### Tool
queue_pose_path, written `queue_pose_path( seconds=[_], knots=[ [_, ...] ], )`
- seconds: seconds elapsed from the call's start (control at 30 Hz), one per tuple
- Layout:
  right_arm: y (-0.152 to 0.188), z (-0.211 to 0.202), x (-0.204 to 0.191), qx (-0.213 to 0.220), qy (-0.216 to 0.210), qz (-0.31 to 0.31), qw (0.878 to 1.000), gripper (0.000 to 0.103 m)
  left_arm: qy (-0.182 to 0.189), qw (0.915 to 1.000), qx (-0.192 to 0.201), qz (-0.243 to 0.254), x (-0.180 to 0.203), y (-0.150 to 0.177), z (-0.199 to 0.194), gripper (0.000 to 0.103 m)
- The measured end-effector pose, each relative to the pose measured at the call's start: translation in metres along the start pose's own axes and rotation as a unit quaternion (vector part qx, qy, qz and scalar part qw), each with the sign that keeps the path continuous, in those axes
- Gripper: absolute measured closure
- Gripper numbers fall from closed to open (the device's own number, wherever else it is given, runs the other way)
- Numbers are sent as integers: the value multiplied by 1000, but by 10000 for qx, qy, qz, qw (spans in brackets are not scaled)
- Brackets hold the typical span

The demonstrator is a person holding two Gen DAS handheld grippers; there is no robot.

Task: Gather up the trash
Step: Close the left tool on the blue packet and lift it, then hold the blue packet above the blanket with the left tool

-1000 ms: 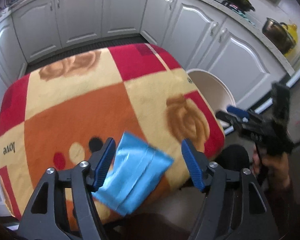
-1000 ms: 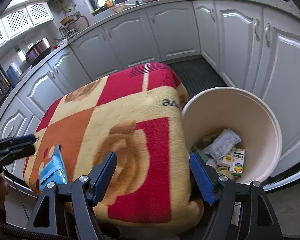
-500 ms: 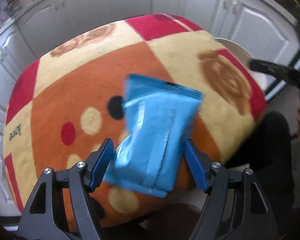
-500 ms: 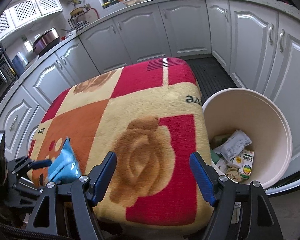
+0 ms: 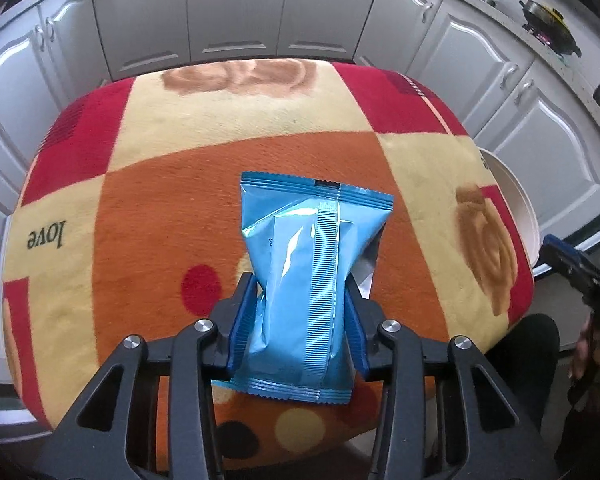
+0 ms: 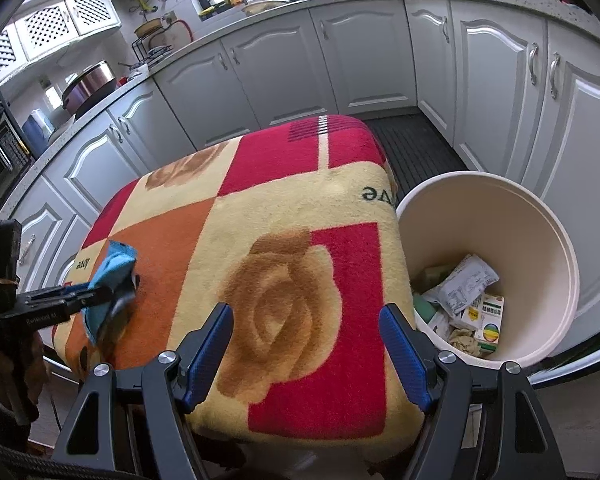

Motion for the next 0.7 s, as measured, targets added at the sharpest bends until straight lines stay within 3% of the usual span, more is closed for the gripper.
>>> queue_pose_path(
  seconds=[0.7],
  knots=[
    [59,-44,33,267,44,463,9986,28,-109,9997,68,-204,17,11,-22,70]
  ],
)
Point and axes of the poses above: each gripper's, at about its wrist camera, not at the fingertips, and z roughly the way its jaws point, x to its right, y to its underside, the point moved 2 cm from there along z, roughly the way its jaws point, and after that the axes turned 13 degrees about -x, right-handed, at the moved point
